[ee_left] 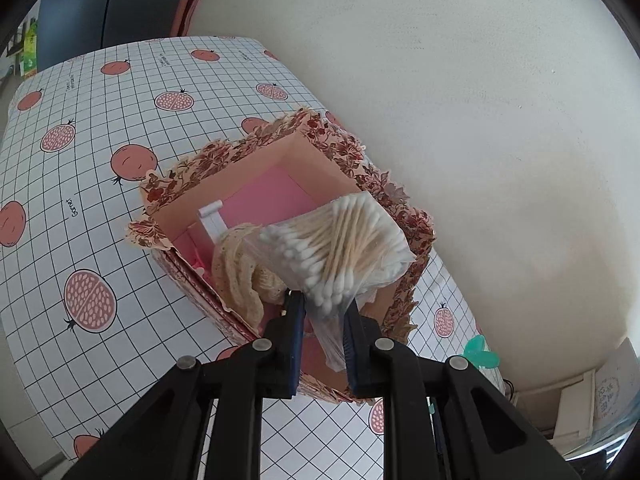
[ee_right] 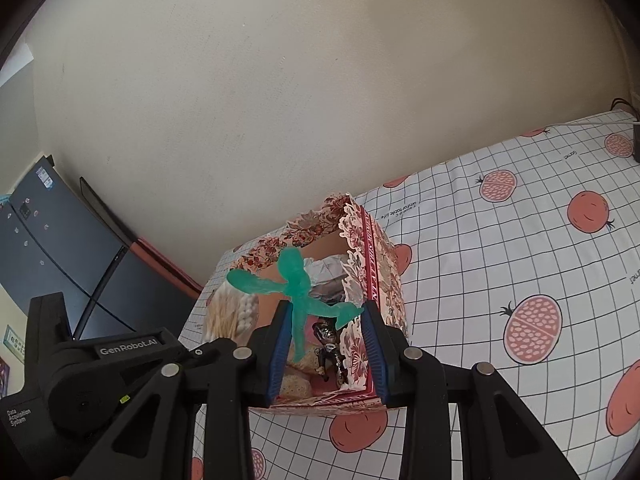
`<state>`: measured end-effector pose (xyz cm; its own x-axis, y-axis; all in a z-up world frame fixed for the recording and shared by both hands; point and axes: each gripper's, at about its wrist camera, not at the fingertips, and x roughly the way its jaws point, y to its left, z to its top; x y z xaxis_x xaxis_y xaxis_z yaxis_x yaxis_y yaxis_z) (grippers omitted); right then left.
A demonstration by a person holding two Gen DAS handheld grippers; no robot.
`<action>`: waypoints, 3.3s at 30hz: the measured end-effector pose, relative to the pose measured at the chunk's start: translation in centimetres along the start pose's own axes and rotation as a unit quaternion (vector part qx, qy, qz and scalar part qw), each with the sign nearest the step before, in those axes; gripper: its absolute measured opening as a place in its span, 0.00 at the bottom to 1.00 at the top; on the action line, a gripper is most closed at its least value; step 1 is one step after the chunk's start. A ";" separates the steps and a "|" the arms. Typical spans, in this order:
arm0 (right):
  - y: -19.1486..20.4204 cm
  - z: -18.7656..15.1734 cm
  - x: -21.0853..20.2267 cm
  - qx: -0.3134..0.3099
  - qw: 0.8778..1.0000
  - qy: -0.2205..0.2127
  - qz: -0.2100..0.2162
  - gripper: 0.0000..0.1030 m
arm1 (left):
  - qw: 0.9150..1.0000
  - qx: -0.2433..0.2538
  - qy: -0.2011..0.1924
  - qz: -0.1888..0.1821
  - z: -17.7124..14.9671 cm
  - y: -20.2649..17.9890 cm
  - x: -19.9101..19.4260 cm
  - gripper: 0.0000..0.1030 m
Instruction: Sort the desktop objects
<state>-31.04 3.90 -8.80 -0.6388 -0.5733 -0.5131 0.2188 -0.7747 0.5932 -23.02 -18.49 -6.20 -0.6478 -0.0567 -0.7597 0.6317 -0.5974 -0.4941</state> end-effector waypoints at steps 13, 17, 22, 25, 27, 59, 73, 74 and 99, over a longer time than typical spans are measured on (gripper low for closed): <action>1.0 -1.2 2.4 -0.015 1.000 0.026 -0.008 0.37 | 1.000 -0.012 0.023 0.015 0.3 1.2 1.5 0.18; 1.2 -1.3 2.9 -0.017 0.999 0.032 -0.008 0.37 | 0.999 -0.017 0.027 0.022 0.4 1.7 1.7 0.18; 1.1 -1.3 3.1 -0.017 0.999 0.032 -0.009 0.37 | 0.999 -0.019 0.032 0.023 0.5 1.8 2.0 0.18; 1.1 -1.3 3.1 -0.017 0.999 0.033 -0.009 0.37 | 0.999 -0.019 0.033 0.023 0.4 1.9 2.1 0.18; 1.1 -1.3 3.2 -0.017 0.999 0.034 -0.010 0.37 | 0.999 -0.020 0.034 0.025 0.4 2.0 2.1 0.18; 0.6 -1.4 3.0 -0.012 0.999 0.042 -0.010 0.38 | 0.998 -0.003 0.042 0.043 0.2 1.1 2.1 0.34; 0.7 -0.9 1.2 -0.023 0.999 0.031 -0.010 0.38 | 0.999 0.010 0.042 0.033 -0.3 -0.4 0.9 0.43; 0.7 -0.8 1.0 -0.027 0.999 0.031 -0.014 0.38 | 0.999 0.012 0.042 0.033 -0.3 -0.6 0.7 0.43; -1.0 -1.8 -8.5 -0.072 0.992 0.013 -0.100 0.38 | 0.989 0.144 0.014 0.040 -5.3 -2.5 -4.2 0.62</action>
<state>-24.54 9.06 -6.14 -0.6614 -0.4087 -0.6289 0.1939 -0.9032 0.3829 -19.62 -12.58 -4.04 -0.5852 -0.0934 -0.8055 0.5314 -0.7945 -0.2940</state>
